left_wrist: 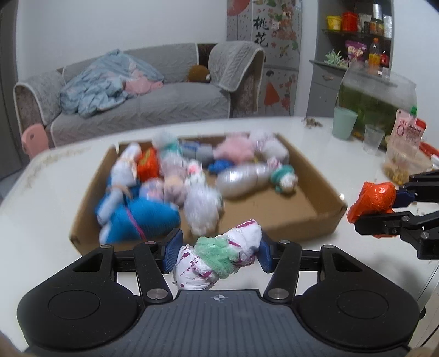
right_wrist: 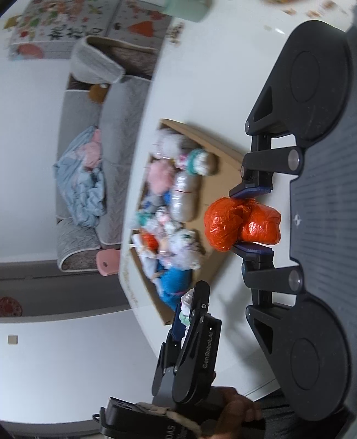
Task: Organize objects
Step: 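Carry both held bundles into the box and lower them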
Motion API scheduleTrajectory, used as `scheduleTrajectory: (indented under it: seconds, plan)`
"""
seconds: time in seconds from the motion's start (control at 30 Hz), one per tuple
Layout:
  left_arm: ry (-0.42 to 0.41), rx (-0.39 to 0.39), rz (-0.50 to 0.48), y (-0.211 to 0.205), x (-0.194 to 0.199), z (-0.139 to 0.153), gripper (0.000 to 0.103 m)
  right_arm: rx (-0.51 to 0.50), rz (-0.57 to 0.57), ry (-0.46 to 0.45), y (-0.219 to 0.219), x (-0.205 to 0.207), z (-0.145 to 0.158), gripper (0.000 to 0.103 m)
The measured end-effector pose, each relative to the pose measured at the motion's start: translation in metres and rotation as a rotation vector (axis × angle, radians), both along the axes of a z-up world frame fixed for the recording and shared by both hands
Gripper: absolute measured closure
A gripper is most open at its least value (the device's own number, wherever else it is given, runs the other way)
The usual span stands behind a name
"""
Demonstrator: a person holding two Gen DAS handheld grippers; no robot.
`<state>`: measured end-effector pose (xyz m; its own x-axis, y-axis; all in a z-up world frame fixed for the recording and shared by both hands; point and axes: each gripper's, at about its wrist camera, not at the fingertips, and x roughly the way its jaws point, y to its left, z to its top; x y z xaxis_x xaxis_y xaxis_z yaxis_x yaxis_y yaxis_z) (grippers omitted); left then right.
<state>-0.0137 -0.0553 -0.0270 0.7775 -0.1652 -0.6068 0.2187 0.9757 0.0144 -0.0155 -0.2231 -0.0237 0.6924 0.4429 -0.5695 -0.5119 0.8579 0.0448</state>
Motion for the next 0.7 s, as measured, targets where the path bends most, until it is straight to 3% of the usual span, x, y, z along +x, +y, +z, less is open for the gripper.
scheduleTrajectory:
  seconds: [0.37,0.7]
  plan:
    - [-0.064,0.038,-0.056,-0.019,0.039,0.058,0.041,-0.043,0.057,-0.115,0.000,0.047,0.056,0.072]
    - [-0.006,0.014,-0.109,-0.033,0.076,0.061,0.041,-0.061,0.099,-0.079,0.007,0.082,0.056,0.072]
